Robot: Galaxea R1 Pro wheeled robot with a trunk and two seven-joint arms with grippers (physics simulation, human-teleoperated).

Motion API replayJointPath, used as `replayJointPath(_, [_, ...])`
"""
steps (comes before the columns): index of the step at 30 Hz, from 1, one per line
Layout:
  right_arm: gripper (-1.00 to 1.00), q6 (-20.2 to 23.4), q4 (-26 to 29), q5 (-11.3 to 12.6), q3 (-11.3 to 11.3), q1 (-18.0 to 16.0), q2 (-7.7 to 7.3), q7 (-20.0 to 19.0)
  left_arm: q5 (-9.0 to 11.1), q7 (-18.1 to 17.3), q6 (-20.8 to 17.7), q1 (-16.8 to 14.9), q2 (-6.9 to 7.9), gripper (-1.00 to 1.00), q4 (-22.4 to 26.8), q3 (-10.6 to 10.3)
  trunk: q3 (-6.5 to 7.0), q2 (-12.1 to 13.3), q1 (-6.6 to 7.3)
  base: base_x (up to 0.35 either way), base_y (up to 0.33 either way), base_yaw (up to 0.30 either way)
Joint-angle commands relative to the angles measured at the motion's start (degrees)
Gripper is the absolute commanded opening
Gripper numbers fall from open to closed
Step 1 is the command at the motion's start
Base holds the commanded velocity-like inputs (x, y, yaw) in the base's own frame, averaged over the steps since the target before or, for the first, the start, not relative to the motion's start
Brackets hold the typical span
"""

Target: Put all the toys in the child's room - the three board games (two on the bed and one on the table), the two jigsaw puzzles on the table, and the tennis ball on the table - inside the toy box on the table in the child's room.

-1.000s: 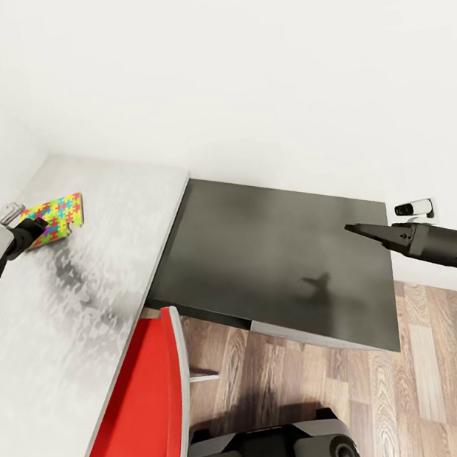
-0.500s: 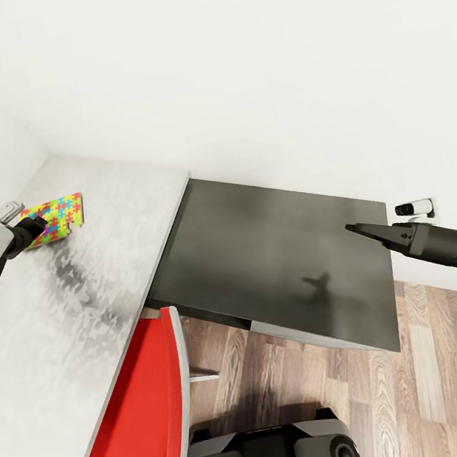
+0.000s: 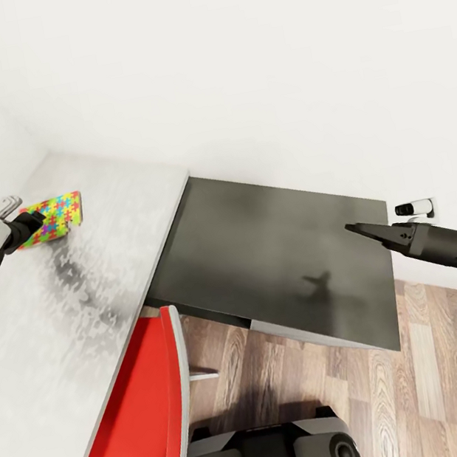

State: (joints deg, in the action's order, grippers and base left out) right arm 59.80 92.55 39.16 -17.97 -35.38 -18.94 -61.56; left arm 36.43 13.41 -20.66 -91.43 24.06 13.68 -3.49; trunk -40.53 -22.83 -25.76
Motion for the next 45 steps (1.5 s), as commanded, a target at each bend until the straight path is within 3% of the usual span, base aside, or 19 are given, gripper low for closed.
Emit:
replayJointPath(1, [1.00,0.20,0.00,-0.12,-0.04,-0.04,0.02,-0.23,0.57,0.39,-0.25,-0.04,0.03,1.00,0.12,-0.37,-0.14,-0.09,-0.03,0.000,0.000,0.000])
replayJointPath(28, [1.00,0.20,0.00,-0.13,-0.05,-0.04,-0.12,-0.23,0.19,0.33,-0.27,-0.74,0.06,1.00,0.12,-0.45,-2.49,-0.09,-0.03,0.000,0.000,0.000])
replayJointPath(45, [1.00,0.20,0.00,-0.07,-0.09,1.36,-0.01,-0.16,-1.31,0.30,-0.28,-1.43,0.18,1.00,0.12,-0.46,-2.84,-0.09,-0.03,0.000,0.000,-0.004])
